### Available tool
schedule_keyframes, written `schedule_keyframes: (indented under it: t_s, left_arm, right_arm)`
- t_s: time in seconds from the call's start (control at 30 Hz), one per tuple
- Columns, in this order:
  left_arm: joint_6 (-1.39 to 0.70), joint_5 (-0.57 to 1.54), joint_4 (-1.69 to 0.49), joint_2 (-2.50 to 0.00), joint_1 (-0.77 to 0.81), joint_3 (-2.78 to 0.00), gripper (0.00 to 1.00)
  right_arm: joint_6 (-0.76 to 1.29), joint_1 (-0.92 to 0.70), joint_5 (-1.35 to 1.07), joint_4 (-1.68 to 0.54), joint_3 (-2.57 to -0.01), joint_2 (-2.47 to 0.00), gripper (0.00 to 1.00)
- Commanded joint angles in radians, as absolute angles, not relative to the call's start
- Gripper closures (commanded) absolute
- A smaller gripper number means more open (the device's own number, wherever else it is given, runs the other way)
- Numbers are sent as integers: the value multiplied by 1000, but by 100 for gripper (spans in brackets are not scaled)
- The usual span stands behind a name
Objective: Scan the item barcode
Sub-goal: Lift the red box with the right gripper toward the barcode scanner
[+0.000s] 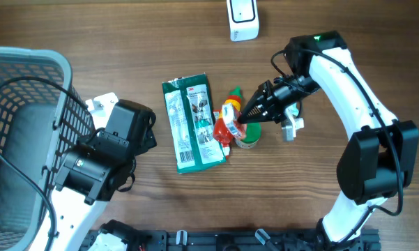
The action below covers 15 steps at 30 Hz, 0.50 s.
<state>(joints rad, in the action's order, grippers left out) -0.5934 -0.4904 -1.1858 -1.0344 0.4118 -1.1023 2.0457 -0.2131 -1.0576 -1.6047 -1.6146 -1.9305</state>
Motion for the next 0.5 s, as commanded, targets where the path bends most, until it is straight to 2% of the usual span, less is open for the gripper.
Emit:
schedule_keyframes:
  t_s: [0.0, 0.2, 0.23, 0.27, 0.33, 0.37, 0.47]
  left_arm:
    - [-611, -510, -1186, -1034, 406, -1098, 0]
    - [-611, -510, -1186, -1034, 406, -1098, 0]
    - [-611, -510, -1186, -1034, 406, -1098, 0]
    - [-611, -510, -1186, -1034, 406, -1098, 0]
    - [-611, -510, -1186, -1034, 406, -1098, 0]
    - [-611, -510, -1186, -1034, 406, -1098, 0]
    - [-611, -510, -1186, -1034, 406, -1098, 0]
  right_arm:
    - [2067, -210, -1173, -1609, -1631, -1914, 96]
    - [2030, -193, -1143, -1608, -1631, -1914, 96]
    - [1902, -182, -1121, -1609, -1631, -1914, 96]
    - [1562, -163, -1081, -1609, -1631, -1914, 96]
    - [1217, -122, -1085, -1605, -1631, -1914, 96]
    - [1109, -103, -1077, -1606, -1631, -1914, 96]
    - [953, -47, -986, -1579, -1631, -1914, 96]
